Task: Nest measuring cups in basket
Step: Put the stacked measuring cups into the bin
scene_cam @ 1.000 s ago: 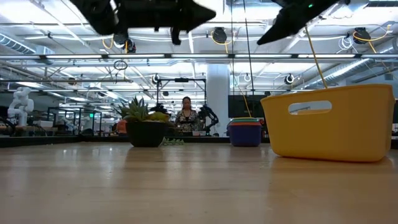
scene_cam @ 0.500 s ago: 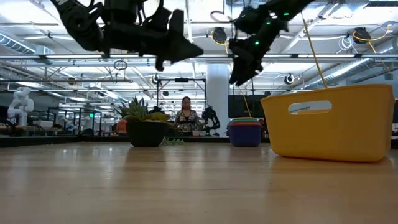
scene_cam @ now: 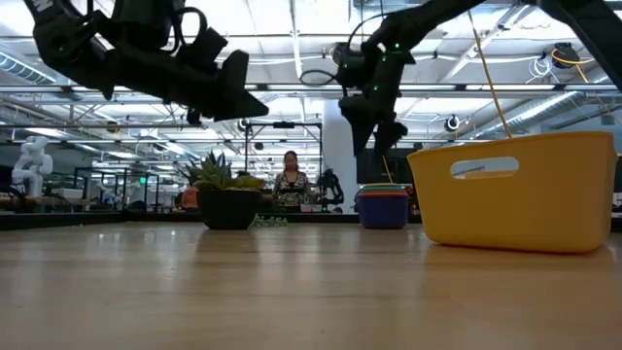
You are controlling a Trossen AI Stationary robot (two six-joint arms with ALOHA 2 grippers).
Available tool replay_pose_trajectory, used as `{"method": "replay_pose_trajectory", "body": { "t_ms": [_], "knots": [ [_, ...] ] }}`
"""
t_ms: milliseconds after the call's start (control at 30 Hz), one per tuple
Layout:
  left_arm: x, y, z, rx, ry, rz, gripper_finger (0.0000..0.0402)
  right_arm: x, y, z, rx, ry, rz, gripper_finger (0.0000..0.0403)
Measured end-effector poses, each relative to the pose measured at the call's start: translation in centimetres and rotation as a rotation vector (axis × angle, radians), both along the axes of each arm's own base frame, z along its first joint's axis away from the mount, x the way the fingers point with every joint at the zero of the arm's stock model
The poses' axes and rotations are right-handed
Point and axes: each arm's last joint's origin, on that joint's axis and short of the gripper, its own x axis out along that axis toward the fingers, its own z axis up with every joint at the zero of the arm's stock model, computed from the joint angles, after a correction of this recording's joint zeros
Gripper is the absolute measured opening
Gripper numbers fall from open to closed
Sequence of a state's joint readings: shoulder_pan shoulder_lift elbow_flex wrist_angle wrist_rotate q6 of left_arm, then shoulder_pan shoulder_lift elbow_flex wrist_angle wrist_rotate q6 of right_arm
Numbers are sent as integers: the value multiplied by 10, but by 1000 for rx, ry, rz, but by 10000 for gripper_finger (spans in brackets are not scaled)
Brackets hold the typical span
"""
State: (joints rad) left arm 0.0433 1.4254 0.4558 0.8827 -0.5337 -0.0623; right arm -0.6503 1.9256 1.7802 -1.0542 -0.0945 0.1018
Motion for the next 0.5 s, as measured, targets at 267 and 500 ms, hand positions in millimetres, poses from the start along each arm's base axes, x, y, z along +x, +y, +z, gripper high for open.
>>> {"method": "replay_pose_trajectory", "body": {
  "t_ms": [267, 500],
  "knots": [
    [-4, 0, -4, 17, 18, 1, 21, 3, -12, -25, 173, -27, -54, 322],
    [1, -5, 8, 40, -16, -19, 21, 2, -12, -26, 133, 6, -10, 322]
  ]
}}
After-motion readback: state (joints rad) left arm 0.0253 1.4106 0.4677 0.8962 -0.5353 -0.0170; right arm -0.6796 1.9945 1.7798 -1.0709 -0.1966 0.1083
